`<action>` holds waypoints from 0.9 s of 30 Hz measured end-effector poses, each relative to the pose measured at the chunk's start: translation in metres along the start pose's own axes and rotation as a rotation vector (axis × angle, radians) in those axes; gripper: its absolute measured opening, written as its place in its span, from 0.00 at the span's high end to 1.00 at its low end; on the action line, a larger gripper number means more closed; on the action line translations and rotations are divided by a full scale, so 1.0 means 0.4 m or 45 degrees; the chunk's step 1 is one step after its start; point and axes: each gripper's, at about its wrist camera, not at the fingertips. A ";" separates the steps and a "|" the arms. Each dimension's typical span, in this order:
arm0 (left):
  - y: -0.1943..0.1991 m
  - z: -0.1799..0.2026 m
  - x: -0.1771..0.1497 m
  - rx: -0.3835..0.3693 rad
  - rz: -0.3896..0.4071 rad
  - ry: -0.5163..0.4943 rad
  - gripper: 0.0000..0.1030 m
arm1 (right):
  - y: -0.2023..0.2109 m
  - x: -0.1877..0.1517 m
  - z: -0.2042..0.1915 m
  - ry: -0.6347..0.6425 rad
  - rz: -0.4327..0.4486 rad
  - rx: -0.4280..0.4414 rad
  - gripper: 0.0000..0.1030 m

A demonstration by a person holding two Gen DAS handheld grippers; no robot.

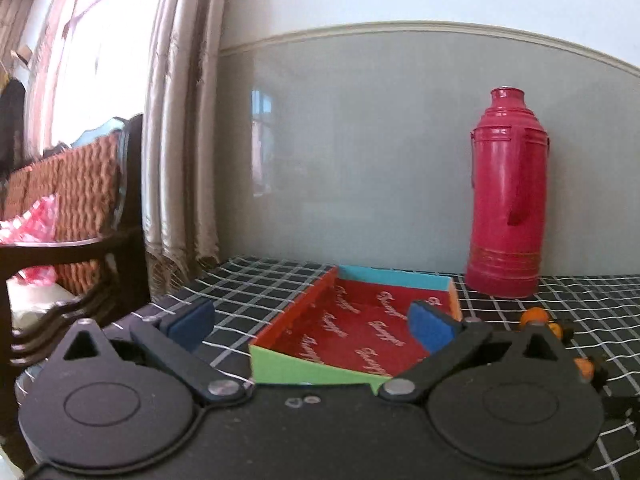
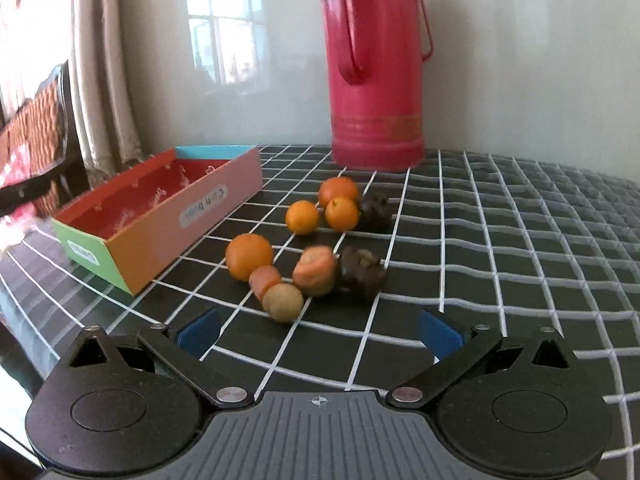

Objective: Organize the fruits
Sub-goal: 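Lower the right gripper onto the brown kiwi and close it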

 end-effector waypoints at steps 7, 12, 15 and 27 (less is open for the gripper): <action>-0.003 -0.020 -0.003 0.015 0.028 0.016 0.06 | -0.025 -0.006 -0.048 0.132 -0.014 -0.039 0.00; -0.010 -0.036 -0.005 -0.009 -0.008 0.003 0.06 | -0.046 -0.012 -0.070 0.143 -0.037 -0.008 0.63; -0.006 -0.048 -0.007 -0.037 0.003 0.020 0.06 | -0.056 -0.011 -0.069 0.128 -0.042 -0.020 0.64; -0.011 -0.088 -0.013 -0.023 -0.023 0.036 0.06 | -0.082 -0.013 -0.078 0.096 -0.068 0.003 0.75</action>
Point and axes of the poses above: each gripper's, at about its wrist camera, not at the fingertips, and y roughly against the way its jaws point, z to its right, x to its top, and after that the axes turned 10 degrees about z, right-handed
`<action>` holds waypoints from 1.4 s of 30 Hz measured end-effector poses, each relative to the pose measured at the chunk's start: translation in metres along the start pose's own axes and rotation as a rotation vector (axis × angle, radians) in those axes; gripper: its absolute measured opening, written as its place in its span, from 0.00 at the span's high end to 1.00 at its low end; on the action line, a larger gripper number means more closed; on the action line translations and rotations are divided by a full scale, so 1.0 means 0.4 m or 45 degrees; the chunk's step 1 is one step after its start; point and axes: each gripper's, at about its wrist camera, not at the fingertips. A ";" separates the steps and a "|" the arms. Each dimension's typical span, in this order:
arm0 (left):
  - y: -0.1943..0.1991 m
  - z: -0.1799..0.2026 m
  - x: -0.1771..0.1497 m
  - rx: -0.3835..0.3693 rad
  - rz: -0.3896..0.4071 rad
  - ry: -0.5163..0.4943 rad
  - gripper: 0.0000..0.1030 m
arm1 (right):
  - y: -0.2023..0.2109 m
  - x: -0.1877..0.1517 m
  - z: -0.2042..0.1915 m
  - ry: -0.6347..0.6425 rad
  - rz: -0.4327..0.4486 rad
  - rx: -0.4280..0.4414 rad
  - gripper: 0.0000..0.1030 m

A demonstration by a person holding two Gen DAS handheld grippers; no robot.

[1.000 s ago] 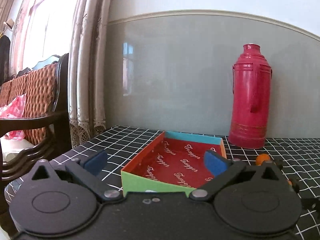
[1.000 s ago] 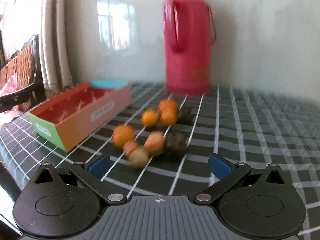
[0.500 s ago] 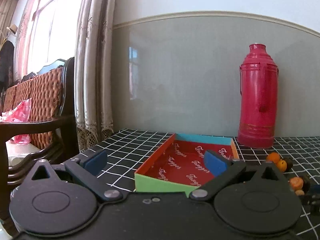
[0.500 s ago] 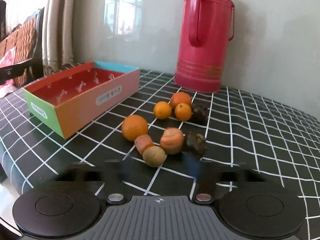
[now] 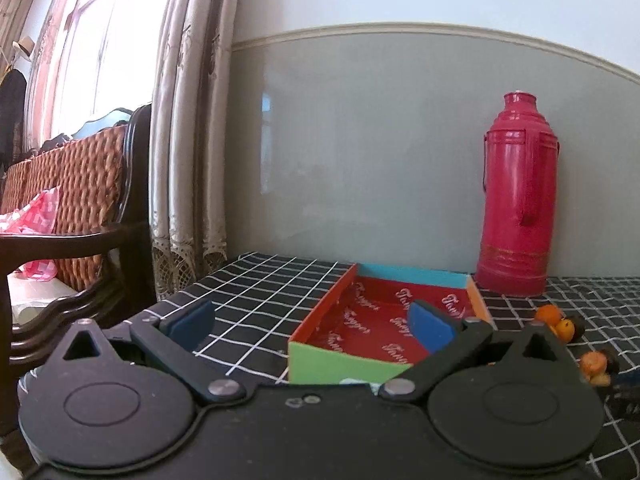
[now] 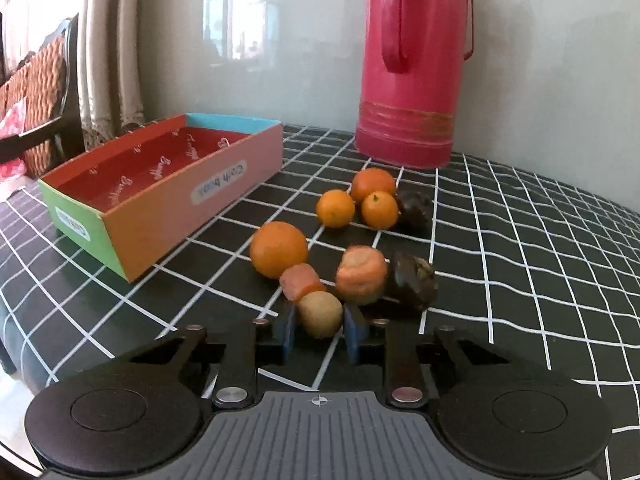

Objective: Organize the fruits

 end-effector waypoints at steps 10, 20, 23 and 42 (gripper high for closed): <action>-0.014 -0.068 -0.013 0.076 -0.100 0.043 0.06 | 0.061 0.056 -0.098 0.005 0.303 0.157 0.75; -0.006 -0.114 -0.024 0.178 -0.109 -0.043 0.06 | -0.026 0.110 -0.285 0.044 0.382 0.340 0.69; -0.007 -0.115 -0.022 0.182 -0.100 -0.034 0.06 | -0.025 0.097 -0.283 0.047 0.439 0.271 0.00; 0.026 0.060 0.008 -0.071 -0.076 0.067 0.06 | 0.114 0.047 -0.010 -0.100 0.404 -0.157 0.00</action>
Point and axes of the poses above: each gripper's, at about its wrist camera, not at the fingertips, and y roughly against the way its jaws point, z to its right, x to its top, and after that the axes turned 10 degrees about z, right-handed
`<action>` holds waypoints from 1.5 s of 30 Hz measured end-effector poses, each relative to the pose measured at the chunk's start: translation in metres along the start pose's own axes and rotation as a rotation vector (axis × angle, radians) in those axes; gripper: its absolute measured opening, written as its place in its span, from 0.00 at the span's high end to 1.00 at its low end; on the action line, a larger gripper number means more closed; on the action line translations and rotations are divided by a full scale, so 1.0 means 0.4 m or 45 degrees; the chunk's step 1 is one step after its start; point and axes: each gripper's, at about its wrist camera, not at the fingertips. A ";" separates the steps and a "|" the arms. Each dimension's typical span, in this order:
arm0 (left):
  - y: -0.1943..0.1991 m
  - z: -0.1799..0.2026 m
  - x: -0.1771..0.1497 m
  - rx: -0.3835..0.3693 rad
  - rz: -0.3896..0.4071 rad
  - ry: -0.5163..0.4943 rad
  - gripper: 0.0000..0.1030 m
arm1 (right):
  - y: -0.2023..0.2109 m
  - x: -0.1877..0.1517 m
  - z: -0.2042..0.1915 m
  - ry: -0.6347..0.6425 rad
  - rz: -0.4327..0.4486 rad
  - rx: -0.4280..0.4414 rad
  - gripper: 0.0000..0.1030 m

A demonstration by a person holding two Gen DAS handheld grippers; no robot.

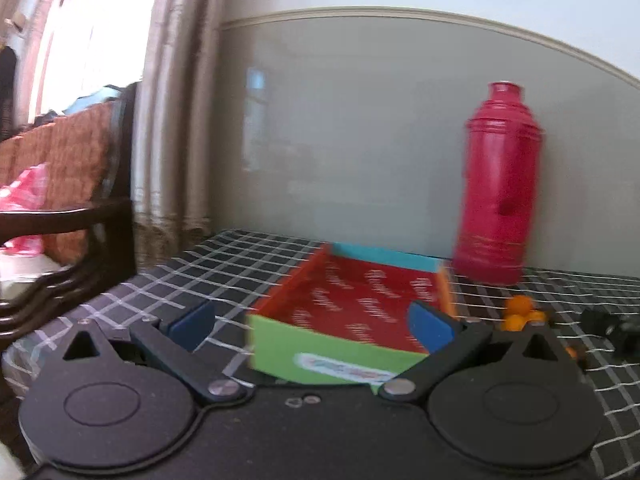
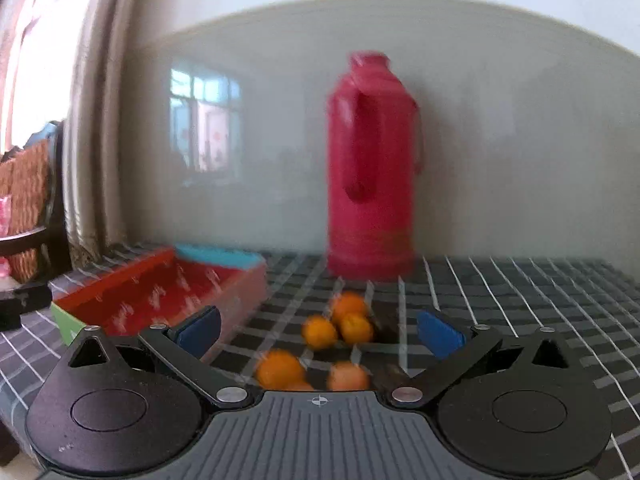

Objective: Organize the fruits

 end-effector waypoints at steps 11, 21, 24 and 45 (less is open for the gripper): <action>0.011 0.164 -0.017 -0.245 -0.021 -0.009 0.09 | 0.043 0.005 0.160 -0.006 -0.059 -0.235 0.00; -0.036 0.355 -0.080 -0.375 -0.198 -0.158 0.34 | 0.063 0.011 0.237 0.067 -0.058 -0.320 0.00; -0.062 0.385 -0.108 -0.371 -0.291 -0.160 0.41 | 0.059 0.015 0.264 0.030 -0.064 -0.332 0.00; -0.149 0.450 -0.153 -0.415 -0.435 -0.218 0.82 | 0.043 0.019 0.329 -0.036 -0.084 -0.352 0.00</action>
Point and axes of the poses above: each gripper's, at about its wrist camera, not at the fingertips, and y roughly against the way its jaws point, z to its right, x to its top, and after that the axes turned 10 degrees about z, right-handed
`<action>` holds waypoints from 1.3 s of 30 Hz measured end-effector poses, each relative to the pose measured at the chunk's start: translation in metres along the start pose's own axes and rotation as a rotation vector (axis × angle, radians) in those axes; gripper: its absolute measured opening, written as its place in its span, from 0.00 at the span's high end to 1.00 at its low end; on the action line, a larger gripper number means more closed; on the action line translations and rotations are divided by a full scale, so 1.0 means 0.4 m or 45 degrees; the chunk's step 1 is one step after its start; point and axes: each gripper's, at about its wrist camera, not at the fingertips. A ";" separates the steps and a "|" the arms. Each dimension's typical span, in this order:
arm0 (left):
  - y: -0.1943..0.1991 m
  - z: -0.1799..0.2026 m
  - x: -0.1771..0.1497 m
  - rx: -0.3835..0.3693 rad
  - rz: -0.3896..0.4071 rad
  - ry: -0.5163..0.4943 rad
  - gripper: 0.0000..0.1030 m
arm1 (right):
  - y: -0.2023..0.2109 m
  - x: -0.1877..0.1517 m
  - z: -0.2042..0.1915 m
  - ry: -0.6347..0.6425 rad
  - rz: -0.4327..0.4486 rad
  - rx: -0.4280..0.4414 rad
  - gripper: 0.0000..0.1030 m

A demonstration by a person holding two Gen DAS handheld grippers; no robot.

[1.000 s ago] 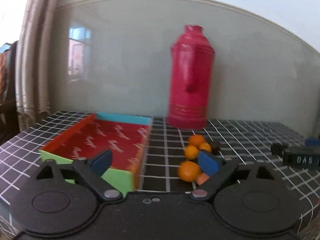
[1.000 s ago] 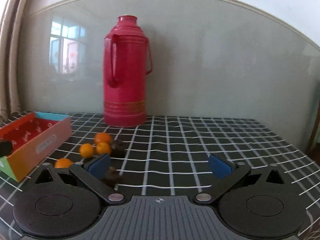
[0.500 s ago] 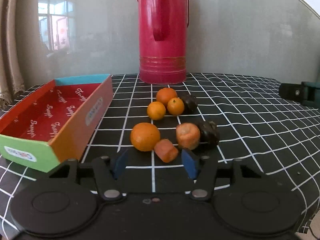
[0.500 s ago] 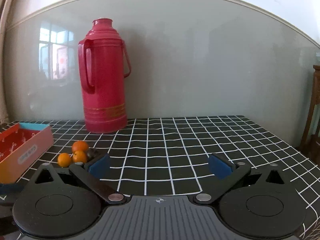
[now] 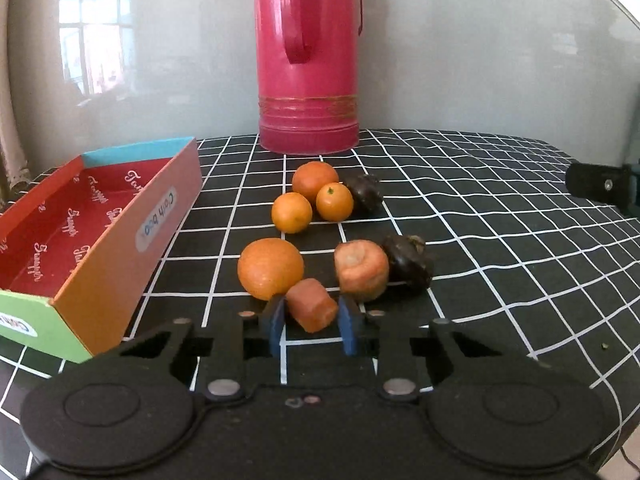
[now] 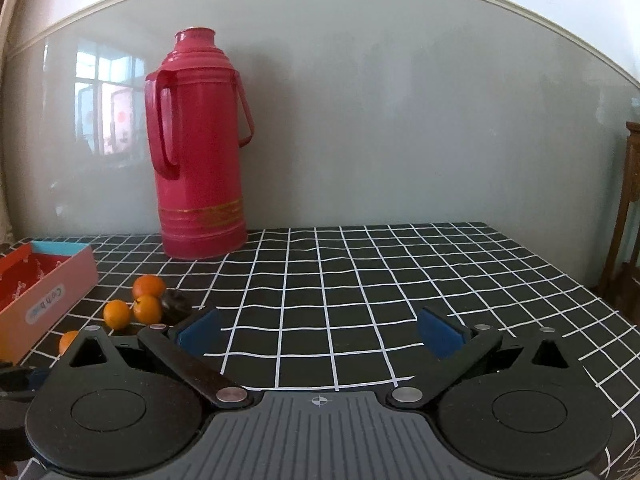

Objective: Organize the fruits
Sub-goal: 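Close the left gripper on the second carrot chunk beside the orange, then carry the carrot chunk with the left gripper into the box and open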

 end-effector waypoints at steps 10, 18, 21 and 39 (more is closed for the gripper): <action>0.062 -0.027 0.013 0.023 0.127 -0.029 0.82 | -0.010 -0.017 -0.030 0.046 -0.043 0.008 0.00; 0.149 -0.100 0.033 0.165 0.326 -0.034 0.82 | -0.016 -0.032 -0.094 0.083 -0.069 0.063 0.00; 0.161 -0.156 0.039 0.222 0.351 0.018 0.82 | -0.011 -0.032 -0.125 0.110 -0.055 0.092 0.00; 0.193 -0.248 0.033 0.442 0.431 0.093 0.06 | -0.010 -0.048 -0.198 0.155 -0.048 0.278 0.00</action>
Point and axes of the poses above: each gripper's, at about its wrist camera, not at the fingertips, and y roughly against the way its jaws point, z to its right, x to its top, and after that the axes turned 10 degrees about z, right-handed
